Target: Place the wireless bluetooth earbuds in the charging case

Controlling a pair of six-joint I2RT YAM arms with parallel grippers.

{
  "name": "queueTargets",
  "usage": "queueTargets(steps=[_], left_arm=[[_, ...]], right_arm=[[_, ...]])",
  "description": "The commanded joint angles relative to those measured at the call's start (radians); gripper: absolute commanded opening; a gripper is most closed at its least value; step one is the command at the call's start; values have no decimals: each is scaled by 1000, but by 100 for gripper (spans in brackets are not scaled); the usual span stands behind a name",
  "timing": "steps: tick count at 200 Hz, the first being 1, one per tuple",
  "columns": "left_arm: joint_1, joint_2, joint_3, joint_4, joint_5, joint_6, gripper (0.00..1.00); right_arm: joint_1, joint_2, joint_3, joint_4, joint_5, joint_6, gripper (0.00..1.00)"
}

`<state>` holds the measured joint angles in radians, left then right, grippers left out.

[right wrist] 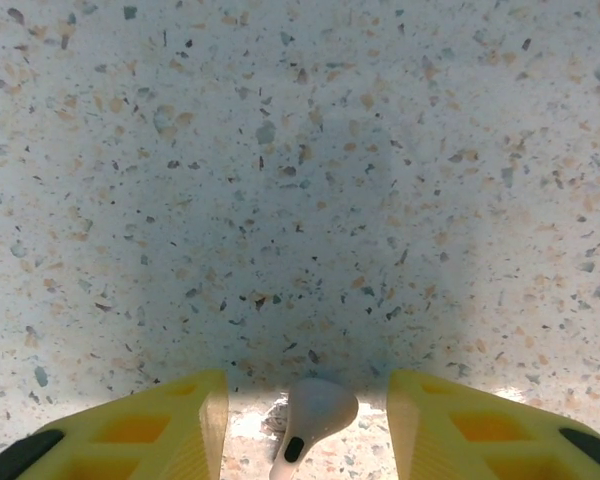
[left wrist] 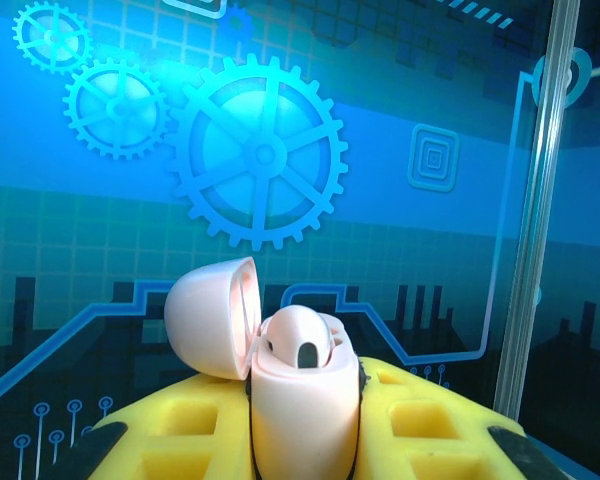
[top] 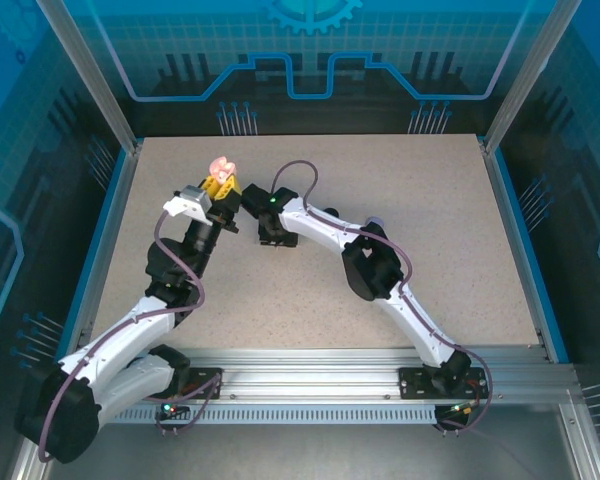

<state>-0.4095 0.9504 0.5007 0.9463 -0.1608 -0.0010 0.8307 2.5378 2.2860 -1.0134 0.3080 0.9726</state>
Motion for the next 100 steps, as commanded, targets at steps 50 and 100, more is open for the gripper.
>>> queueTargets(steps=[50, 100], left_arm=[[11, -5, -10, 14, 15, -17, 0], [11, -2, -4, 8, 38, -36, 0]], right_arm=[[-3, 31, 7, -23, 6, -17, 32], [-3, -77, -159, 39, 23, -83, 24]])
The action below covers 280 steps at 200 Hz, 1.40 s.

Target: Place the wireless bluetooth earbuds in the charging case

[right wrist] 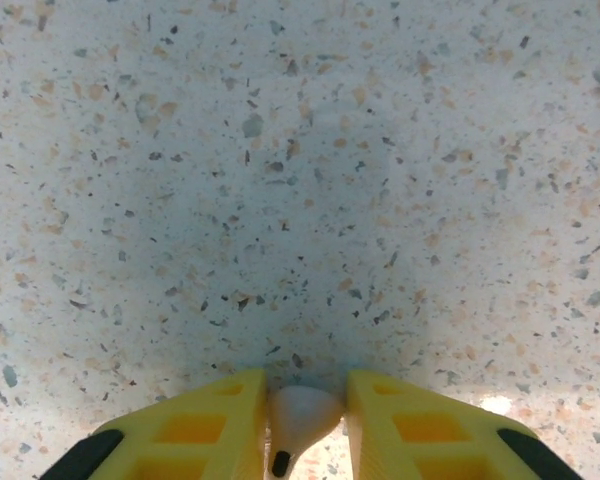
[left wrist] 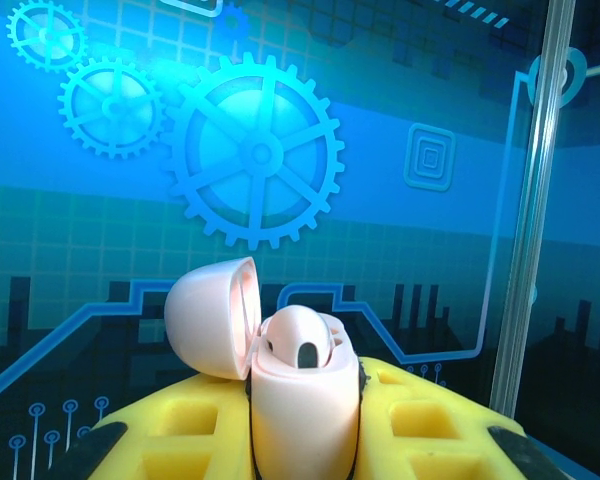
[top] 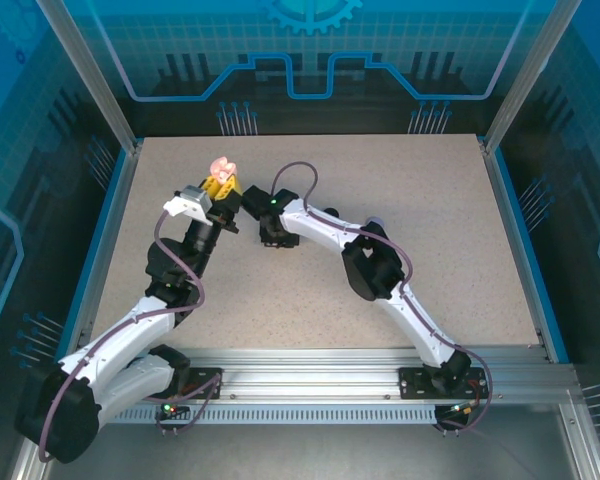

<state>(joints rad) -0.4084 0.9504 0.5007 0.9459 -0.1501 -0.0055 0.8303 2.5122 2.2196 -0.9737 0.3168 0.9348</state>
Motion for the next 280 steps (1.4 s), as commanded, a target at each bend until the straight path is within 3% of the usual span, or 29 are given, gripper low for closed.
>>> queueTargets(steps=[1, 62, 129, 226, 246, 280], left_arm=[[10, -2, -4, 7, 26, -32, 0], [10, -2, -2, -4, 54, -68, 0], [9, 4, -2, -19, 89, -109, 0], [9, 27, 7, -25, 108, -113, 0], [7, 36, 10, -19, 110, -117, 0], [7, 49, 12, -10, 114, -125, 0]], right_arm=[[-3, -55, -98, 1, 15, -48, 24], [-7, -311, -477, 158, 16, -105, 15], [5, -557, -791, 254, -4, -144, 15], [39, -624, -1012, 332, -34, -339, 15], [40, -616, -1008, 322, -35, -332, 19], [43, -614, -973, 284, -49, -261, 42]])
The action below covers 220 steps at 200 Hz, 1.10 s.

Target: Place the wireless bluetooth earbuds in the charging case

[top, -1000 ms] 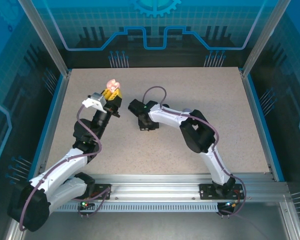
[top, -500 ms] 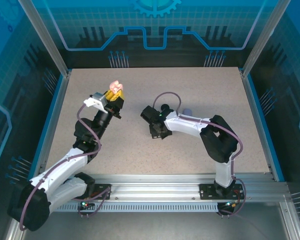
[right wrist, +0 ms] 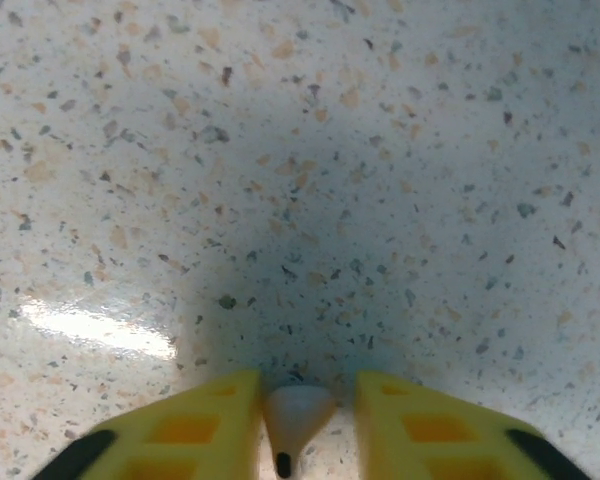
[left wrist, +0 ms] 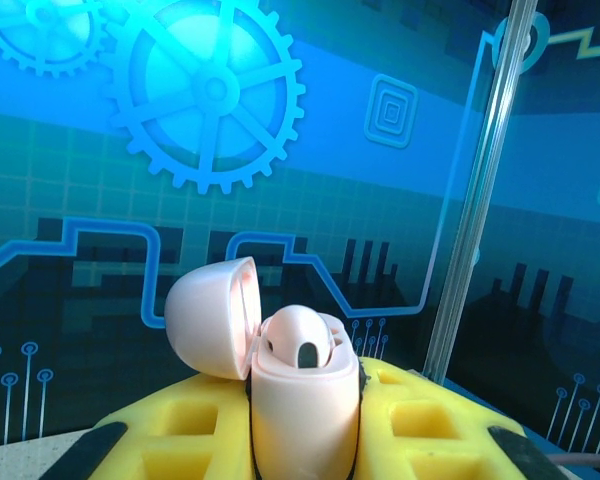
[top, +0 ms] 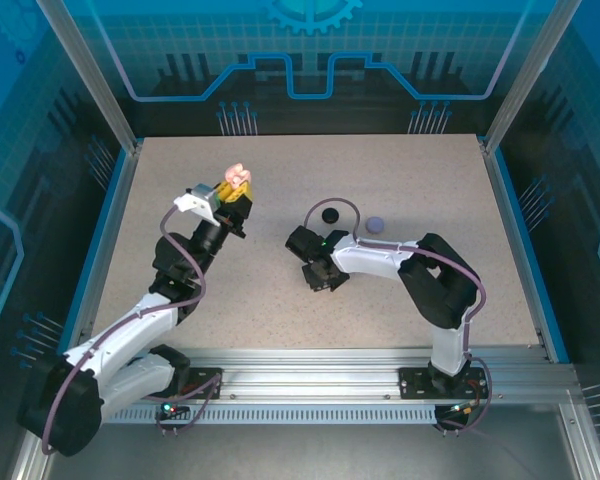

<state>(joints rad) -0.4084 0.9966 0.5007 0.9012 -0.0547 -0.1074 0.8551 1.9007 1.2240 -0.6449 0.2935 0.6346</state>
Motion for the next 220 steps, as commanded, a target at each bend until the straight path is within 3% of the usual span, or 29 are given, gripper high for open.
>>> queueTargets(steps=[1, 55, 220], left_arm=[[7, 3, 12, 36, 18, -24, 0], [8, 4, 7, 41, 17, -30, 0], [7, 14, 15, 44, 17, -41, 0]], right_arm=[[18, -2, 25, -46, -25, 43, 42], [30, 4, 67, -86, -29, 216, 45], [13, 67, 67, -107, 27, 188, 32]])
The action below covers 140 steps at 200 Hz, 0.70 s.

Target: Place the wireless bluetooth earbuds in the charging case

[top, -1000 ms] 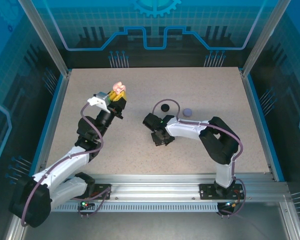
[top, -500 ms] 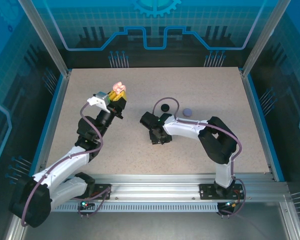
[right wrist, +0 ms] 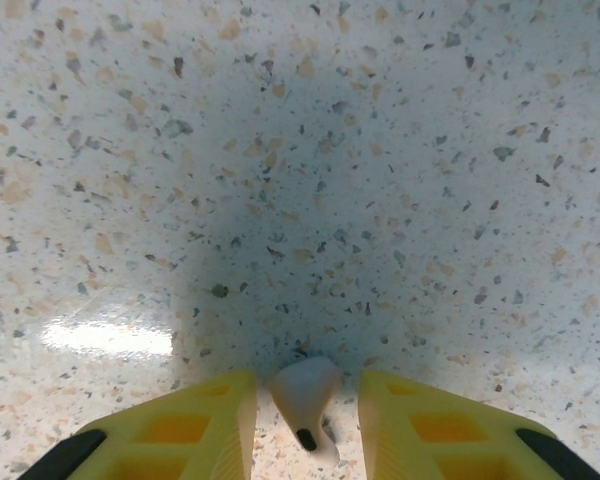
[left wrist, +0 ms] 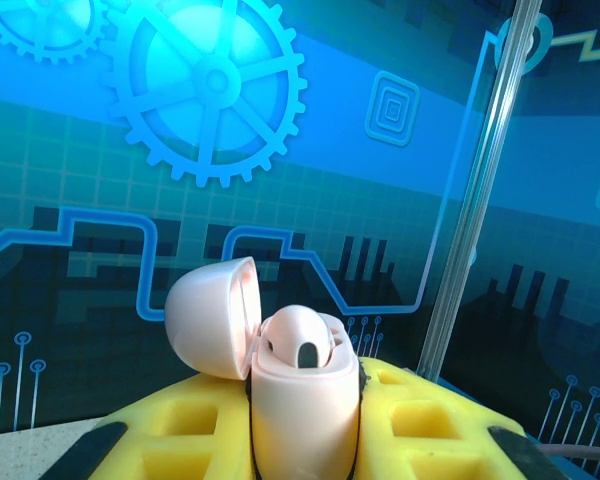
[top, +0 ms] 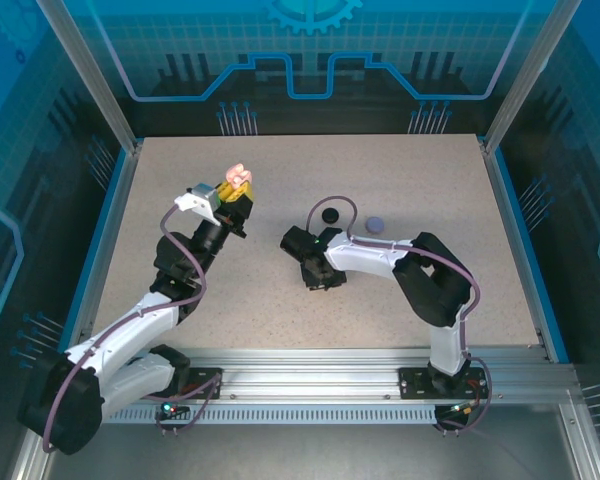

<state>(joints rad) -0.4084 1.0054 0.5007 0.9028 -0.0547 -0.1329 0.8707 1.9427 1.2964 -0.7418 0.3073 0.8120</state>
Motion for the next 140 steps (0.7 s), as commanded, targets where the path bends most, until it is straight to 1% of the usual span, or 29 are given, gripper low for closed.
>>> queueTargets(steps=[1, 140], left_arm=[[7, 5, 15, 43, 18, -15, 0], [3, 21, 21, 44, 21, -17, 0]], right_arm=[[-3, 25, -5, -10, 13, 10, 32], [-52, 44, -55, 36, -10, 3, 25]])
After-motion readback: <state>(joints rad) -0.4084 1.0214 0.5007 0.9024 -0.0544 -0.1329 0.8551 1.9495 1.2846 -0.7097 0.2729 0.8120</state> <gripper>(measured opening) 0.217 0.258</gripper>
